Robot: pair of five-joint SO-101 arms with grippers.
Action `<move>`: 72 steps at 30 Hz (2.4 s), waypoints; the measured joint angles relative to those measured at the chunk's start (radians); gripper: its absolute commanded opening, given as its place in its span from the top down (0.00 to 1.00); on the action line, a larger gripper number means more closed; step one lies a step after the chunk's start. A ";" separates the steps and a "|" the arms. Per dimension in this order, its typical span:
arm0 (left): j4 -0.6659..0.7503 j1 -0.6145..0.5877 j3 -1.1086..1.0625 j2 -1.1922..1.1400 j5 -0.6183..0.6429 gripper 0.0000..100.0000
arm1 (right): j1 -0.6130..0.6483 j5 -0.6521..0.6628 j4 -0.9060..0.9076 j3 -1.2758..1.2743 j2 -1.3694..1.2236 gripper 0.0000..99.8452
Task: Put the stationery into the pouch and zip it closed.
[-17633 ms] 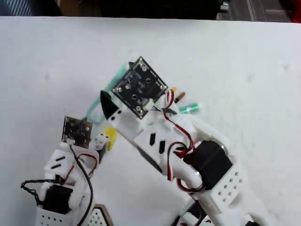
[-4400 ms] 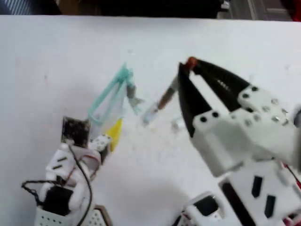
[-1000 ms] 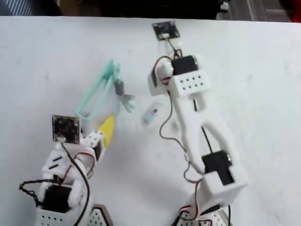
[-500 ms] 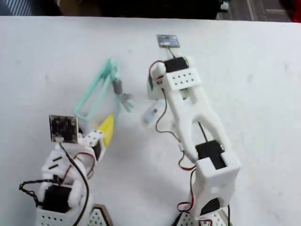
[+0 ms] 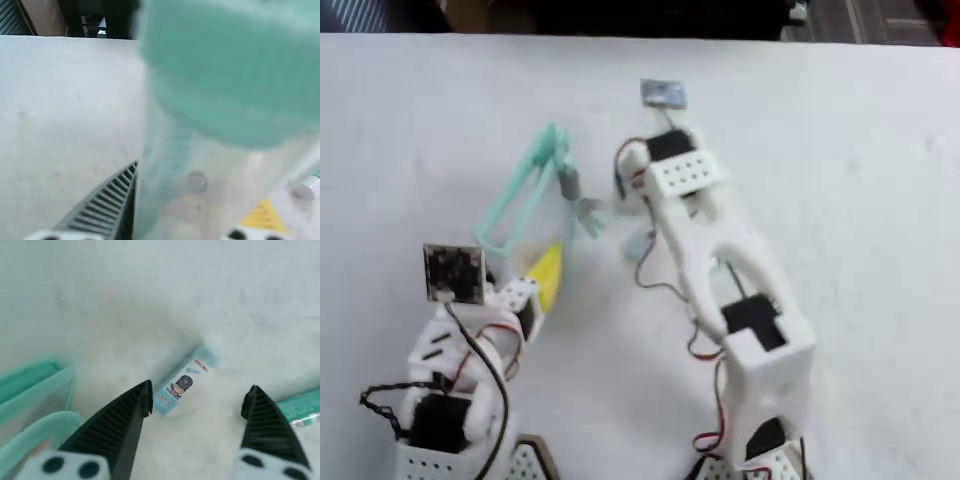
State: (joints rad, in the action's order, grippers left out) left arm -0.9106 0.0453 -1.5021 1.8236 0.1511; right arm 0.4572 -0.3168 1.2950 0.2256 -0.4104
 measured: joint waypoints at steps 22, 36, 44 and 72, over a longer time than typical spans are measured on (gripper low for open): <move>0.000 0.000 0.000 0.000 0.000 0.76 | -0.060 -0.074 -0.028 0.112 -0.199 0.98; 0.000 0.000 0.000 0.000 0.000 0.76 | -0.187 0.130 0.396 0.727 0.017 0.98; 0.000 0.021 0.000 0.000 0.000 0.76 | -0.124 0.247 0.402 0.772 0.245 0.98; 0.000 0.146 0.000 0.003 -0.071 0.76 | 0.290 0.407 0.328 0.775 0.454 0.98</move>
State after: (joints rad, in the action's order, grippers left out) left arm -0.9106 0.1910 -1.5021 1.8267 0.0806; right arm 0.7472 0.0898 1.6233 1.0004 0.0437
